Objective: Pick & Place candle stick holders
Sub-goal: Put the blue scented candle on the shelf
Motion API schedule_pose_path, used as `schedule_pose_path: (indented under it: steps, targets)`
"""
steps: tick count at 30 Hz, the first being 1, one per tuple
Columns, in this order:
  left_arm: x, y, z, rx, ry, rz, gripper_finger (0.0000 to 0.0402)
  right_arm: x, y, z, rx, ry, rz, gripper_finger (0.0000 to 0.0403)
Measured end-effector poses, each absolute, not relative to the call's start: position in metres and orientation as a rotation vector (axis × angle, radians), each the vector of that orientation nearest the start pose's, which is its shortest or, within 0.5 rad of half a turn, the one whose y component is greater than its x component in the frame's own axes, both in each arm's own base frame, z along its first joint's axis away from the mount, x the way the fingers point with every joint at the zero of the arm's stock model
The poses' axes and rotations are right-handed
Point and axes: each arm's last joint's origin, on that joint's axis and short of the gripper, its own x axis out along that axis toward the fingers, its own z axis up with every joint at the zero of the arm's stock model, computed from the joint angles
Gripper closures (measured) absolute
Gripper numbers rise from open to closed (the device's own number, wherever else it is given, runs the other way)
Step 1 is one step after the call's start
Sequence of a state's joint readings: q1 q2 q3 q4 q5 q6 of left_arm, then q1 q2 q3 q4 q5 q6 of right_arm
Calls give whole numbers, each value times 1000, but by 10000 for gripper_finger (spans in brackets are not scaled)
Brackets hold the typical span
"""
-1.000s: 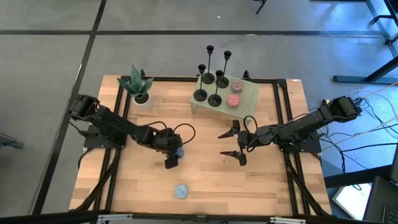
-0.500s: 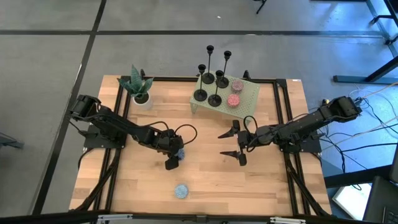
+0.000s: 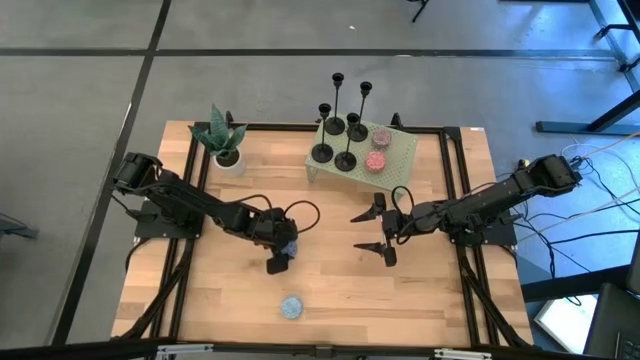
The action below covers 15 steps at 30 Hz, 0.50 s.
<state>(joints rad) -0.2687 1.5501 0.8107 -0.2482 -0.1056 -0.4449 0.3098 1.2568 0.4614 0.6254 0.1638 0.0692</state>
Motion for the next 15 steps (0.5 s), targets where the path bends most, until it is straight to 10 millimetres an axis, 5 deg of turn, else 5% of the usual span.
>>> schedule_pose_path:
  steps: [15]
  targets:
    - [278, -73, 166, -228, 1011, 90, 64, 237, 71, 205, 28, 174, 140, 79]
